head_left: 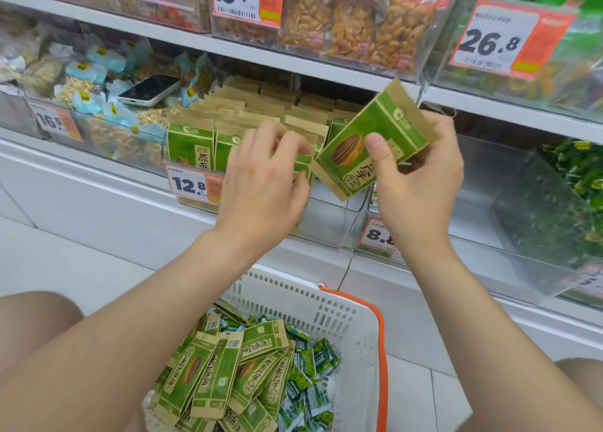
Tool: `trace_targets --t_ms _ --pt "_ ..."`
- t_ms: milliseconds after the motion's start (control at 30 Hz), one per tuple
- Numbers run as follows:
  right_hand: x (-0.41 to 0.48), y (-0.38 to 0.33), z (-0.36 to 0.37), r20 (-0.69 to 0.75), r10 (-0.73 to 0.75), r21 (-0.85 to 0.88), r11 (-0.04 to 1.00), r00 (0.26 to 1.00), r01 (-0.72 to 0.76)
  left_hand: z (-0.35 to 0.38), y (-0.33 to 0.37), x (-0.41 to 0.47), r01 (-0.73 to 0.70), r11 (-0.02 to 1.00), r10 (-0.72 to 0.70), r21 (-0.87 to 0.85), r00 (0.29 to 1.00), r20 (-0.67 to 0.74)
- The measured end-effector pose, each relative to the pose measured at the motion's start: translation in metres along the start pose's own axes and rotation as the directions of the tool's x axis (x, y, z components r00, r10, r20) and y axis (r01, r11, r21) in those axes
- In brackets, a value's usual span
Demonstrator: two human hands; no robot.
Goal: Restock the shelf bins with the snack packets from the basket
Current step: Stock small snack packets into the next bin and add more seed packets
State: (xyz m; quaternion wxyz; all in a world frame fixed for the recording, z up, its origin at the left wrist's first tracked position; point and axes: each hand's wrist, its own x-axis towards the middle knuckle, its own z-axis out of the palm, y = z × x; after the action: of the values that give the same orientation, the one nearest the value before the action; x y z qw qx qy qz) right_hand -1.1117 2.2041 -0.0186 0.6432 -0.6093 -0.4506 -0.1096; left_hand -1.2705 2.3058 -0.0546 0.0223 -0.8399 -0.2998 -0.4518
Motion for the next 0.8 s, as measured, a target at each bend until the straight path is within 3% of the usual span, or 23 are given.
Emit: trace_targets --t_ms 167,300,633,800 --pt "0.007 0.007 -0.001 0.039 -0.058 -0.054 0.997 0.998 0.060 0.015 -0.004 0.008 -0.031 0.995 0.019 0.096 0.992 0.126" --pt "0.016 0.017 -0.002 0.105 -0.072 -0.061 0.995 0.992 0.079 0.026 -0.008 0.012 0.000 0.985 -0.046 0.171 0.963 0.264" --pt "0.033 0.039 0.025 0.366 -0.042 -0.271 0.951 0.930 0.149 0.035 -0.008 0.020 0.017 0.964 -0.086 0.266 0.965 0.248" --pt "0.055 0.044 0.042 0.467 0.171 -0.574 0.805 0.867 0.150 0.035 -0.007 0.022 0.026 0.963 -0.095 0.270 0.965 0.246"
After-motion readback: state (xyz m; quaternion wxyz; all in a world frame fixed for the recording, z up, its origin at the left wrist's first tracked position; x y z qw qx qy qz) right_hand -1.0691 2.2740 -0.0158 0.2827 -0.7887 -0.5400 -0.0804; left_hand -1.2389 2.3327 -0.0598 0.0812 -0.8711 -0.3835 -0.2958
